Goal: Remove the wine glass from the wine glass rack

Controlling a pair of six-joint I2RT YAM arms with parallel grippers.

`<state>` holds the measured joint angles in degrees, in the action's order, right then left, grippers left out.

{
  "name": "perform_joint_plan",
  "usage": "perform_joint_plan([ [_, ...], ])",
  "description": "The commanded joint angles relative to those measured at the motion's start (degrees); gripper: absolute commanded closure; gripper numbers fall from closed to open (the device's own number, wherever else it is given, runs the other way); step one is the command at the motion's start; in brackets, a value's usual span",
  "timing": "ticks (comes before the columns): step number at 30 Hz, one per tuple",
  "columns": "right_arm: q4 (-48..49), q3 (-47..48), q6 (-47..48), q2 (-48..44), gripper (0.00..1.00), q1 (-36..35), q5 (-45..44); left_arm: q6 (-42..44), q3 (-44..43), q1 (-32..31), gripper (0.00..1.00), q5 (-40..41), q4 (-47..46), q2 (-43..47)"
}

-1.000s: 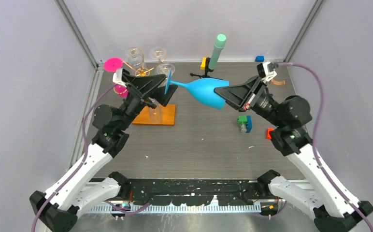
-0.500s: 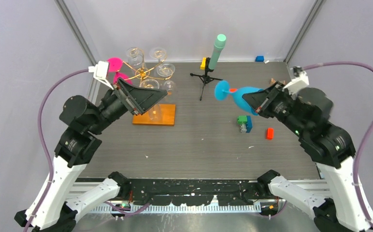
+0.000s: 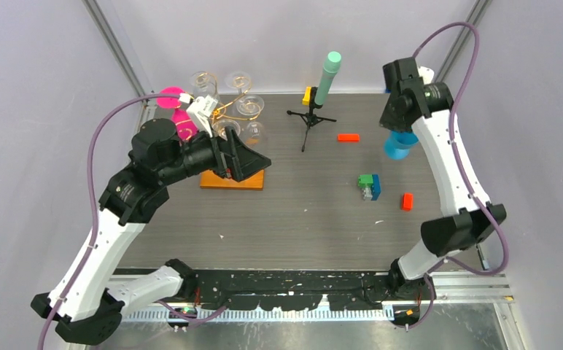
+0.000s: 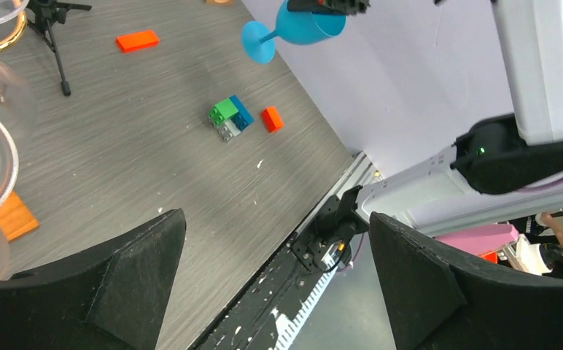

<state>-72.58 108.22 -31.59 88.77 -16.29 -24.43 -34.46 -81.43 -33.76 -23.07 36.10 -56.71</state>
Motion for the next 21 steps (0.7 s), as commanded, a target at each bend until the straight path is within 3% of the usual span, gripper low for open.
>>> perform_joint_plan([
  [1,0.0,5.7,4.5,4.7,1.0,6.9,1.6,3.0,-1.5,-0.3,0.0,0.8,-0.3,2.8],
  [2,0.1,6.6,5.2,5.5,1.0,7.7,3.1,3.0,-1.4,-0.3,0.0,0.7,-0.4,2.7],
  [3,0.7,6.9,5.5,7.1,1.0,9.1,5.1,2.9,-1.3,-0.3,0.0,0.6,-0.3,12.8],
  [4,0.9,6.9,6.1,7.9,1.0,9.8,6.0,2.9,-1.3,-0.2,0.0,0.9,0.0,3.8],
  [5,1.5,6.8,6.5,9.3,1.0,10.8,7.3,2.8,-1.2,-0.2,0.0,1.2,0.2,2.7],
  [15,3.9,10.4,11.0,19.6,1.0,14.8,16.7,6.1,-1.5,-0.3,0.02,5.9,1.3,2.9],
  [21,5.1,10.2,10.4,24.2,1.0,14.7,18.6,9.2,-2.0,-0.3,0.02,14.4,4.6,3.4],
])
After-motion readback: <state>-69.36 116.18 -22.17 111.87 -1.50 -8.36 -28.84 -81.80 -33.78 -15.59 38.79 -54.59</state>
